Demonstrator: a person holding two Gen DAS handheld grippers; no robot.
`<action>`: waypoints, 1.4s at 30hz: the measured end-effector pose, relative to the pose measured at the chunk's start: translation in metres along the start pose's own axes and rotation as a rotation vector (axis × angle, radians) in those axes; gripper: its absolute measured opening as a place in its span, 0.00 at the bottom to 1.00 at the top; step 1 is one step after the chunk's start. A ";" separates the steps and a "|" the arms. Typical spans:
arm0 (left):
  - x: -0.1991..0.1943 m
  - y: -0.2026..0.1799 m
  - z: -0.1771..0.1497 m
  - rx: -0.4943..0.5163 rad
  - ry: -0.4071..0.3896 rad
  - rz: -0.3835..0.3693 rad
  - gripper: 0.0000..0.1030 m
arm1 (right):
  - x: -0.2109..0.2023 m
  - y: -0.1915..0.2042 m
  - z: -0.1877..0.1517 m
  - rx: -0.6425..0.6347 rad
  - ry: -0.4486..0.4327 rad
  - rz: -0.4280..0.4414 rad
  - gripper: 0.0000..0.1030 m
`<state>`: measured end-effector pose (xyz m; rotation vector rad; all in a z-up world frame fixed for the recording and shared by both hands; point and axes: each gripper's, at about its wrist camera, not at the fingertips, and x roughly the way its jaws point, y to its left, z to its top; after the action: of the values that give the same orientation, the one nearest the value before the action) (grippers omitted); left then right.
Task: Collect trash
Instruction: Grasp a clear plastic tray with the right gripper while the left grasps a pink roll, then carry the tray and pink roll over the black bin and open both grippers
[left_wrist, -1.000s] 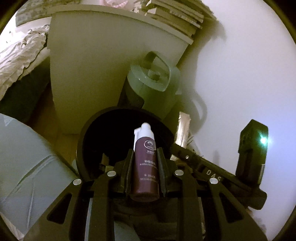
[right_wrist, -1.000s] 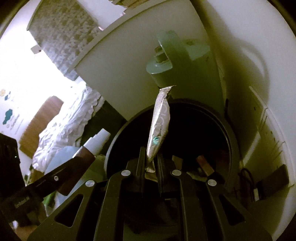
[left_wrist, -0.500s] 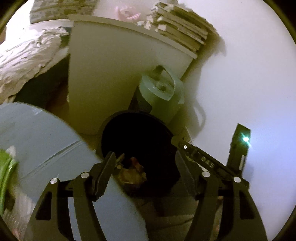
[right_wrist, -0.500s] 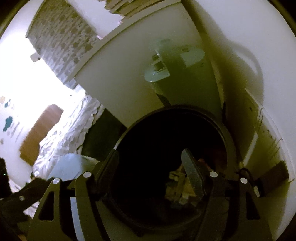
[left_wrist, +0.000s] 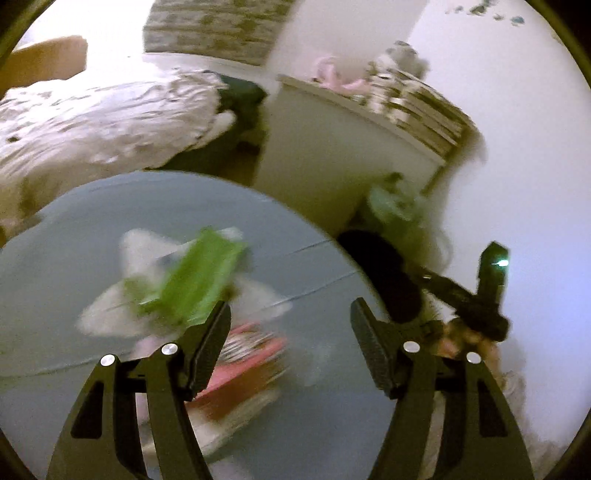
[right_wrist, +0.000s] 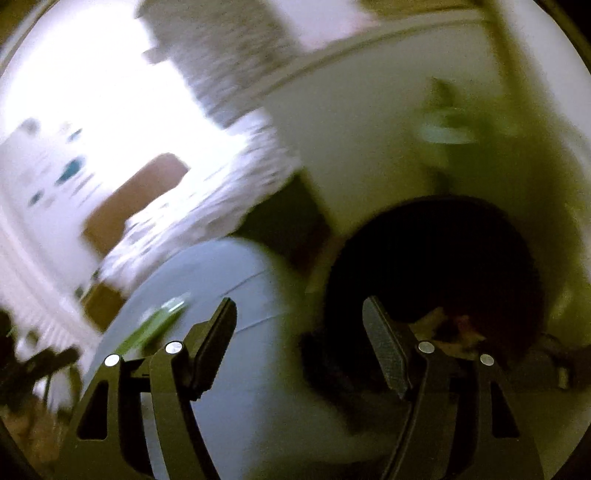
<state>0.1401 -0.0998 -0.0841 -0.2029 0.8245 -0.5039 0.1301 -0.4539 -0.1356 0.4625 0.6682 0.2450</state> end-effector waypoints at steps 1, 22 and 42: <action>-0.006 0.016 -0.006 -0.010 0.012 0.015 0.65 | 0.002 0.016 -0.004 -0.055 0.024 0.037 0.69; 0.021 0.100 -0.046 0.072 0.182 0.076 0.36 | 0.077 0.180 -0.082 -0.586 0.426 0.090 0.37; -0.027 0.036 0.002 0.022 -0.040 -0.081 0.28 | -0.014 0.065 -0.010 -0.007 0.011 0.209 0.36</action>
<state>0.1388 -0.0546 -0.0780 -0.2263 0.7736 -0.5832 0.1083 -0.3990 -0.1037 0.5248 0.6295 0.4469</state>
